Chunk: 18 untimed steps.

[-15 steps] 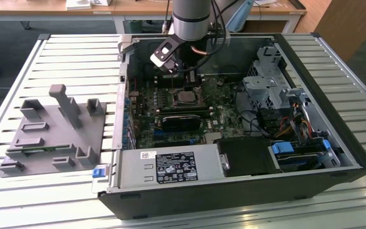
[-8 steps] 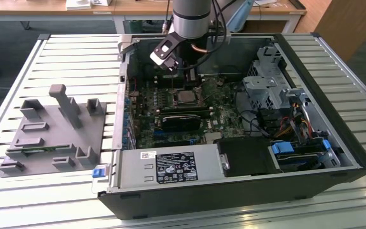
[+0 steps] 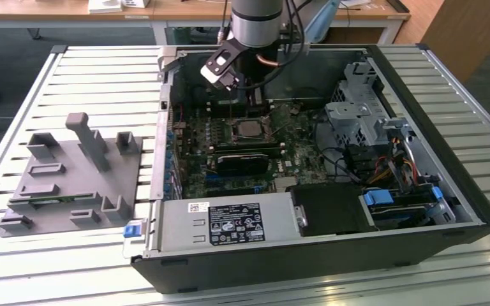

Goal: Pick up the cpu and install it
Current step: 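Close the cpu cover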

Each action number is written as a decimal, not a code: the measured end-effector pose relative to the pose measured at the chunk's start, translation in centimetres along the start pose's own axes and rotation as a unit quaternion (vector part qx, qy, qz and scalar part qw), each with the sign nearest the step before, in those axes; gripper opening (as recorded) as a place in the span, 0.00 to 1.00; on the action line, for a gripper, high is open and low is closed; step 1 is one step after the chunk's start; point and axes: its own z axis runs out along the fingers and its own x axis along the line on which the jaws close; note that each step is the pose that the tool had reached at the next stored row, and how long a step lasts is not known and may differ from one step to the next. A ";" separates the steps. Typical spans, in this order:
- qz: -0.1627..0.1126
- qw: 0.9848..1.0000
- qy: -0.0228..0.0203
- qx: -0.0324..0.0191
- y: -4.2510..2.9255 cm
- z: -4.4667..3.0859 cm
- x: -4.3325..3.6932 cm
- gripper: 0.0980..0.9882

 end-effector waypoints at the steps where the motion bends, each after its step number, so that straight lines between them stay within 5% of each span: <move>1: 0.000 1.000 0.000 0.000 0.00 -0.12 0.00 0.01; 18: 0.000 1.000 0.000 0.000 0.11 -2.42 0.02 0.01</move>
